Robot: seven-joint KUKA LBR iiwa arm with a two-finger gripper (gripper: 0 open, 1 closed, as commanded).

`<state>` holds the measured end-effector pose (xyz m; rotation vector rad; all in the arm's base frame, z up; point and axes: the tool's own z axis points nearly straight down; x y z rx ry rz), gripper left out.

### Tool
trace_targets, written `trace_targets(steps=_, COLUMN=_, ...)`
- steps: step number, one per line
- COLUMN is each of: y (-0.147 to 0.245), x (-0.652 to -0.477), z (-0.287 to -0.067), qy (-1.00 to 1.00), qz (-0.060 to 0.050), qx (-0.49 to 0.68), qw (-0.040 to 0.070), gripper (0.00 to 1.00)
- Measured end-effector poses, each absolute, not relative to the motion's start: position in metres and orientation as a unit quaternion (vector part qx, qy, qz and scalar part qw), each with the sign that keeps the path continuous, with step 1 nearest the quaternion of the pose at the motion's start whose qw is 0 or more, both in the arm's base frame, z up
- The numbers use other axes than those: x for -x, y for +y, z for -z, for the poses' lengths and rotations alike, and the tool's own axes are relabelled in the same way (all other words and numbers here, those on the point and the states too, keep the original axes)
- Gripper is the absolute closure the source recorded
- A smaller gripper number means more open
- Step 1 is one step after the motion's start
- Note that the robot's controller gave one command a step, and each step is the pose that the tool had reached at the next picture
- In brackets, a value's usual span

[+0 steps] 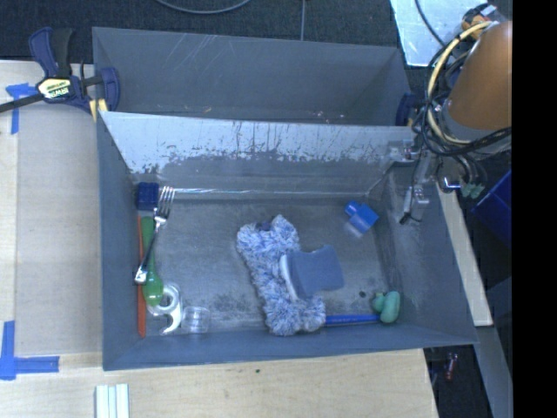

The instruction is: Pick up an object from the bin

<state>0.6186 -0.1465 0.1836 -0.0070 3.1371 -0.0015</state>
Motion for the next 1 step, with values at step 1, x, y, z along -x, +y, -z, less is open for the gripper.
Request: trace_targets(steps=1, y=-0.1082, x=-0.6032, z=-0.1502, qy=1.0, qz=0.0, qx=0.01, qw=0.003, gripper=0.0)
